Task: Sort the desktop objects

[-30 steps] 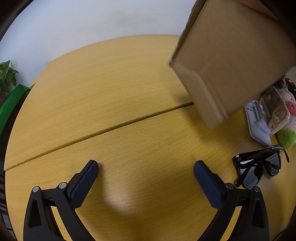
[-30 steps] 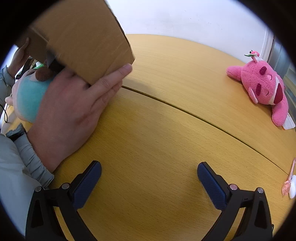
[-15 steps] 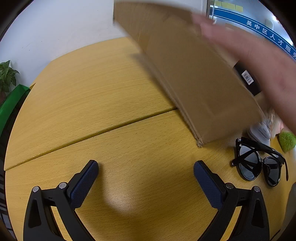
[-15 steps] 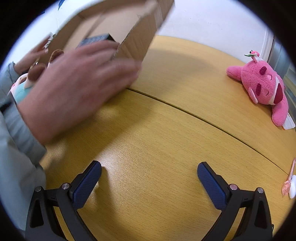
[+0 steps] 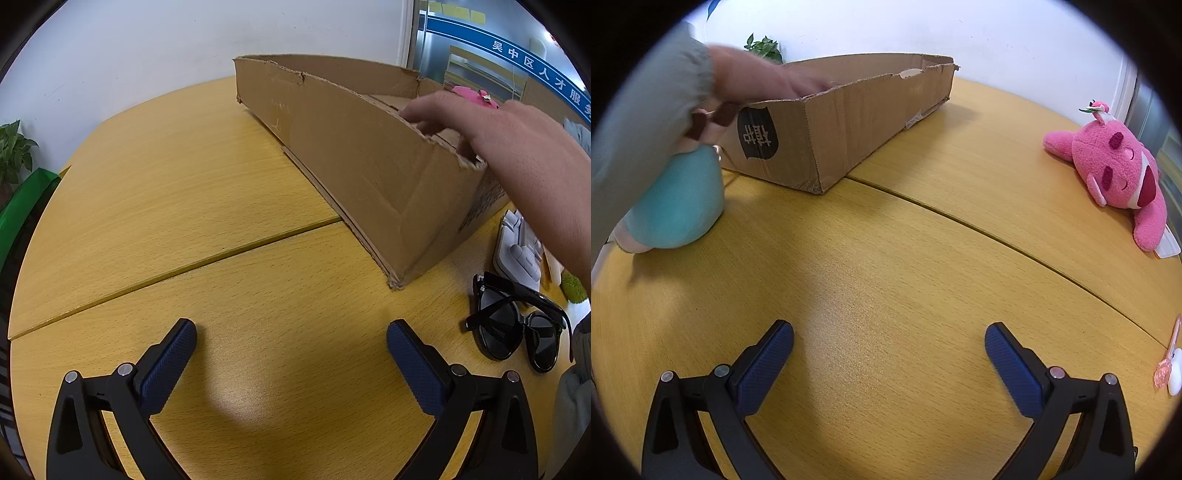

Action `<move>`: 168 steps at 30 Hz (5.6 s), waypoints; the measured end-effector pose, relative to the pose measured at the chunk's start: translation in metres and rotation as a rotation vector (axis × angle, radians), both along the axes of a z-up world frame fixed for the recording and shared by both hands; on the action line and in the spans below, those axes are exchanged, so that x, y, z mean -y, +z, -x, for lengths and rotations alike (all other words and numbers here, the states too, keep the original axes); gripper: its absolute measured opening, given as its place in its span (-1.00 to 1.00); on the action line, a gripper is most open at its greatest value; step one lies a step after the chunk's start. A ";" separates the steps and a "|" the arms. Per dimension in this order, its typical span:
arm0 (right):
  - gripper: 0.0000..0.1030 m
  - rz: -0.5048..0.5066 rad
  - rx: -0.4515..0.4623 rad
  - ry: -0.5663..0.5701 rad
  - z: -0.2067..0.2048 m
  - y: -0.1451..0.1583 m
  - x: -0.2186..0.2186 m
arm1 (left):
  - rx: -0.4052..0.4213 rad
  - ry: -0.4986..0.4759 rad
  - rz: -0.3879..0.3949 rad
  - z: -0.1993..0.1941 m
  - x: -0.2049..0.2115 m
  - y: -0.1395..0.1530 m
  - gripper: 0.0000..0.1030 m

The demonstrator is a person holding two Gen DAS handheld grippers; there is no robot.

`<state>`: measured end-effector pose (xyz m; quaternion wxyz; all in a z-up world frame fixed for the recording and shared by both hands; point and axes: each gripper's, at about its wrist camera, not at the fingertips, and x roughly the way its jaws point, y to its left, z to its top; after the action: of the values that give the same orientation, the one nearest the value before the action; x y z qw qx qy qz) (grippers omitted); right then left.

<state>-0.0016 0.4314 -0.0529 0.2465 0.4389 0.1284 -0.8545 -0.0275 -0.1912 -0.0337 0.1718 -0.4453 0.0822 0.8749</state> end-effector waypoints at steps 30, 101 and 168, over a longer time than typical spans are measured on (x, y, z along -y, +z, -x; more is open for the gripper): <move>1.00 0.000 -0.001 0.000 -0.003 0.001 0.001 | -0.001 0.001 0.000 0.000 0.000 -0.003 1.00; 1.00 0.002 0.000 -0.018 -0.006 0.002 0.005 | -0.005 0.203 0.001 -0.071 -0.046 -0.013 1.00; 0.90 0.539 0.200 -0.237 -0.087 0.038 0.169 | 0.136 -0.289 -0.477 -0.167 -0.272 0.052 0.86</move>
<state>0.0855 0.2624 -0.0150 0.2642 0.4517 -0.1796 -0.8330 0.1394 0.0806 0.0178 0.3996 -0.4336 -0.0749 0.8042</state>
